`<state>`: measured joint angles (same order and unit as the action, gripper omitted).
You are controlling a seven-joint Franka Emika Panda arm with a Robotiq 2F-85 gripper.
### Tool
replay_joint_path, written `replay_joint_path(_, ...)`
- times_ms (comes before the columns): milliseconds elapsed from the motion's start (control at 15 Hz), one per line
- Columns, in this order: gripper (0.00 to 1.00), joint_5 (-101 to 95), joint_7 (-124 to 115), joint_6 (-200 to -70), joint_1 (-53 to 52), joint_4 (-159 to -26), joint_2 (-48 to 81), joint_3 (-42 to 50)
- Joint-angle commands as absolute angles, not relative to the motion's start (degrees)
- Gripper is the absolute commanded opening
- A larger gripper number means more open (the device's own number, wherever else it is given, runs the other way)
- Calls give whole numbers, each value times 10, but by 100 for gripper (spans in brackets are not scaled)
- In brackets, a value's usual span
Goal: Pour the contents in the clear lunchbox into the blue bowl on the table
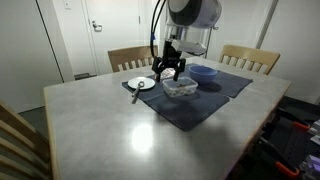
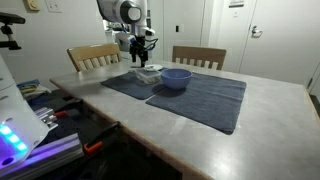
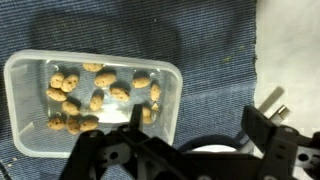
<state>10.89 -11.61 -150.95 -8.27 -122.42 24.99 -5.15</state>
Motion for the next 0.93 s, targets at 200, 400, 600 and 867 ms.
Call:
replay_joint_path(200,100,127,-67,-1495,-56,-1168,307,-77)
replay_joint_path(400,100,132,-62,-1497,-49,-1159,318,-78)
replay_joint_path(600,100,133,-62,-1498,-44,-1156,322,-78)
replay_joint_path(867,69,133,-61,-1502,-41,-1159,321,-80)
